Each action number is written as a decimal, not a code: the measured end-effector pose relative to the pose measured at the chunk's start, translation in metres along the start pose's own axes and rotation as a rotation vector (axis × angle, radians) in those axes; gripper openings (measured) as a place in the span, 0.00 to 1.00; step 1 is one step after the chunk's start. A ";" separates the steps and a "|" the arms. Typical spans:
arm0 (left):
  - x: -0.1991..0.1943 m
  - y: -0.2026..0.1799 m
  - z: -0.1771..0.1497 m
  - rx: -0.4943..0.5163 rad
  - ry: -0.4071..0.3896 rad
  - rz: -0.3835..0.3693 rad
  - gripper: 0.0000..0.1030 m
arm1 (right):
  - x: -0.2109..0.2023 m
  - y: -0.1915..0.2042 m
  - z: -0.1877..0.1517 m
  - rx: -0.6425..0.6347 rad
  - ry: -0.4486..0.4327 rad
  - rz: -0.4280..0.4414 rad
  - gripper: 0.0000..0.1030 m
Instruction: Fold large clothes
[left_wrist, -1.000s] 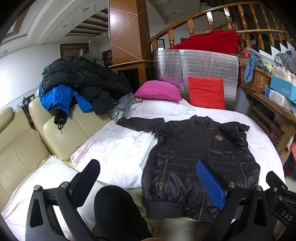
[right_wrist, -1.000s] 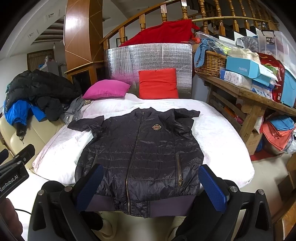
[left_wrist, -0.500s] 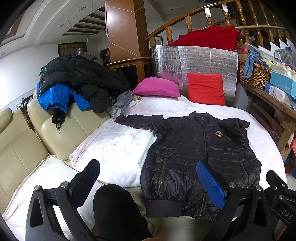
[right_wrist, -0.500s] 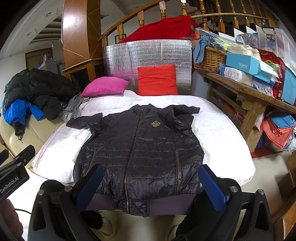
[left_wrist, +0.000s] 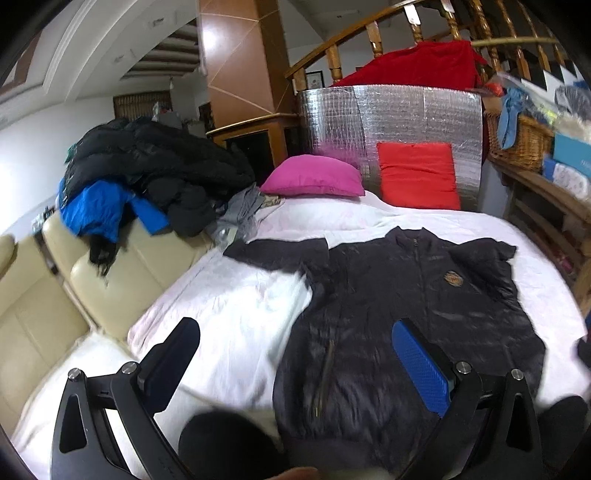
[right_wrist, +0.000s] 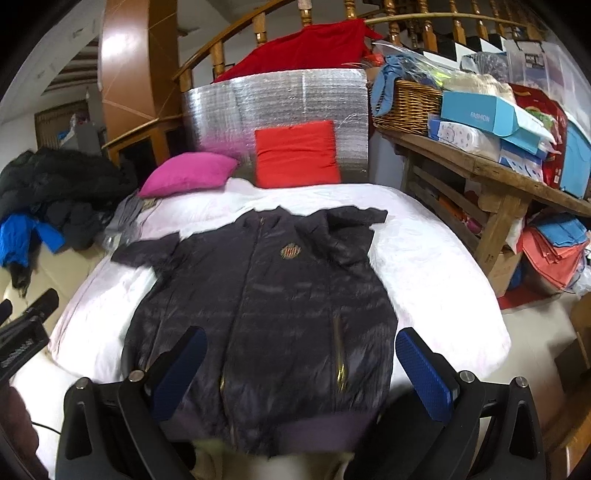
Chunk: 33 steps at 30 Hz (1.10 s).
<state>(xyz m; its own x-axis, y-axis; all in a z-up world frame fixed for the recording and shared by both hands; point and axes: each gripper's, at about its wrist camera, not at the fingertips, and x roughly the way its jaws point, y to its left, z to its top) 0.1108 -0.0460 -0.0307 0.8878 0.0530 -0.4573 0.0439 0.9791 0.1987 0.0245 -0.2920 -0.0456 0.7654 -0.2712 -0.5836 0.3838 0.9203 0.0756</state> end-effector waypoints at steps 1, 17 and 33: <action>0.016 -0.005 0.003 0.017 0.007 0.005 1.00 | 0.011 -0.008 0.009 0.010 0.003 -0.010 1.00; 0.287 -0.122 -0.031 0.184 0.456 -0.040 1.00 | 0.367 -0.224 0.141 0.723 0.197 0.338 1.00; 0.295 -0.118 -0.063 0.033 0.461 -0.130 1.00 | 0.518 -0.217 0.169 0.794 0.301 0.245 0.30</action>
<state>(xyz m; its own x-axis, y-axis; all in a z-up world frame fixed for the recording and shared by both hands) 0.3384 -0.1338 -0.2435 0.5782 0.0197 -0.8157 0.1619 0.9771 0.1383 0.4255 -0.6796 -0.2273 0.7480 0.0968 -0.6566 0.5575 0.4451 0.7008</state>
